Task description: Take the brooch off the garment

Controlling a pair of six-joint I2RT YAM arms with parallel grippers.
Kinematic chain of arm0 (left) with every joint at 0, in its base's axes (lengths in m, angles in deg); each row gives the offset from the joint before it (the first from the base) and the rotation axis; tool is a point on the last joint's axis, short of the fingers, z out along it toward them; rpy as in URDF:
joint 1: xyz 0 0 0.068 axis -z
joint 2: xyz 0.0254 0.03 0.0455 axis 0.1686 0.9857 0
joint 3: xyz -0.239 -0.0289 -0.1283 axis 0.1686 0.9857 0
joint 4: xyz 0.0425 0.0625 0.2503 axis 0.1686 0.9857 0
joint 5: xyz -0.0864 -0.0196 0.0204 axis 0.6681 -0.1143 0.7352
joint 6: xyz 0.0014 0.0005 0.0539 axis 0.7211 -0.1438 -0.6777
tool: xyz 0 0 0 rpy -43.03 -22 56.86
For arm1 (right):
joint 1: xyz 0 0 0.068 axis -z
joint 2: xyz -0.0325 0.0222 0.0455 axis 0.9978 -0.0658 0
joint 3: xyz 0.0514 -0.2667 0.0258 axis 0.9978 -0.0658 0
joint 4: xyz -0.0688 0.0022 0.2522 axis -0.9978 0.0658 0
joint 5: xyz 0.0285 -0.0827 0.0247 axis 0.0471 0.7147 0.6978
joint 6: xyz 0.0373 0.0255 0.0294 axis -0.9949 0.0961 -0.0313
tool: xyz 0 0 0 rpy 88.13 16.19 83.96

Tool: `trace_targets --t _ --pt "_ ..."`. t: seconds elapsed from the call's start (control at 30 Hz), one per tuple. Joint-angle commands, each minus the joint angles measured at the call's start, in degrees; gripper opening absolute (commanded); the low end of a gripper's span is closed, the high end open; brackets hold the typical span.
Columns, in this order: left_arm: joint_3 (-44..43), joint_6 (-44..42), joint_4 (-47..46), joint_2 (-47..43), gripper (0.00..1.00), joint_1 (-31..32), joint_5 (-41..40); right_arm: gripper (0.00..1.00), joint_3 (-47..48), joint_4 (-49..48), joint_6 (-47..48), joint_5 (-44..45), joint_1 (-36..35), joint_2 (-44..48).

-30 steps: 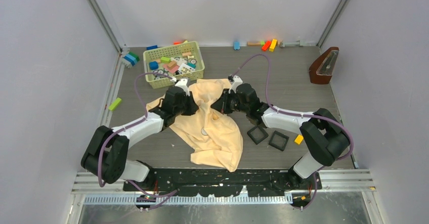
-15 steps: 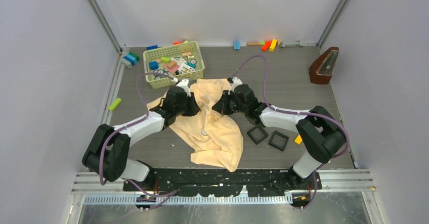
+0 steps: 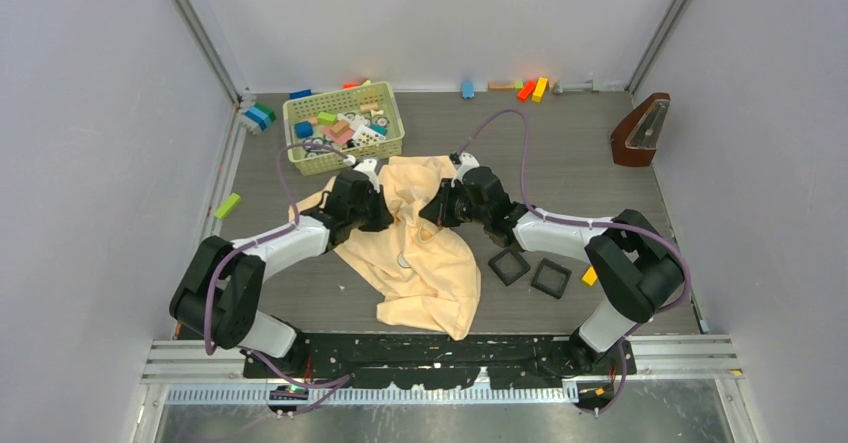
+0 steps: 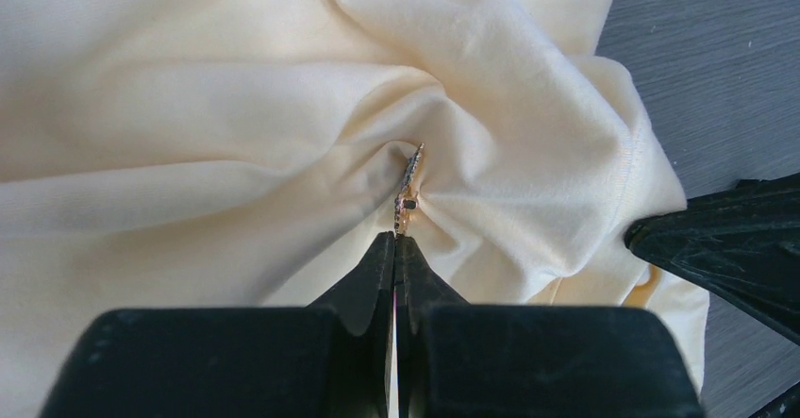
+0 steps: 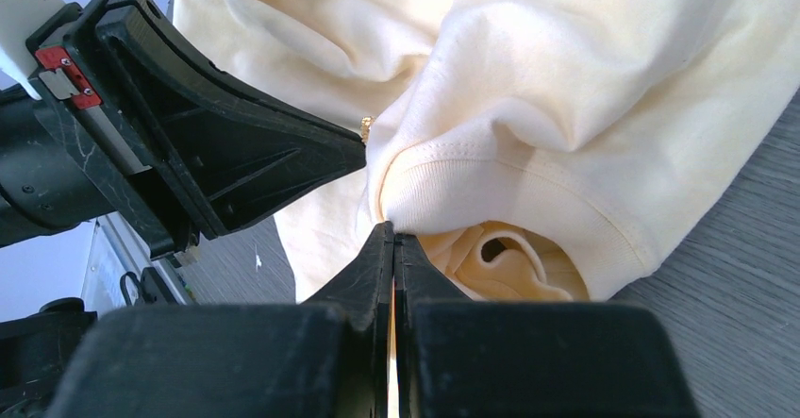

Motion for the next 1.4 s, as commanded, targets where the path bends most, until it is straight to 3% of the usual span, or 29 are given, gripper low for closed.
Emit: trace_targets --t 0.0,0.1,0.13,0.23,0.33,0.53,0.83,1.1,1.37 --pt "-0.91 -0.67 -1.9 -1.05 0.0 -0.11 0.56 0.02 2.31 -0.91 -0.52 2.42 -0.31 0.06" --pt "-0.07 0.3 -2.85 -2.12 0.0 -0.55 1.18 0.11 2.36 -0.07 -1.67 3.88 0.18 -0.54" --pt "0.35 0.77 -3.61 -2.32 0.0 -1.0 2.14 0.25 1.95 -0.59 -2.56 3.28 0.37 -0.9" --pt "1.87 2.99 -7.27 -2.6 0.0 -3.16 7.8 0.55 0.82 -4.89 -4.9 0.57 1.59 -2.22" --pt "3.78 5.36 -12.89 -2.98 0.0 -4.79 14.73 0.63 -0.47 -11.88 -8.97 -4.93 3.47 -4.04" --pt "4.93 6.09 -14.42 -5.39 0.0 -4.94 16.3 0.74 -2.78 -26.06 -18.59 -13.65 7.73 -10.94" --pt "7.38 9.63 -23.0 -6.26 0.0 -5.56 23.57 0.79 -2.37 -32.15 -21.57 -17.55 8.57 -13.85" --pt "7.9 10.6 -24.18 -6.14 0.0 -6.99 24.46 0.54 -3.43 -42.2 -25.4 -21.43 8.57 -15.42" --pt "9.4 14.02 -28.96 -4.65 0.0 -9.17 27.1 0.52 -3.42 -45.76 -26.96 -23.42 8.57 -16.08"
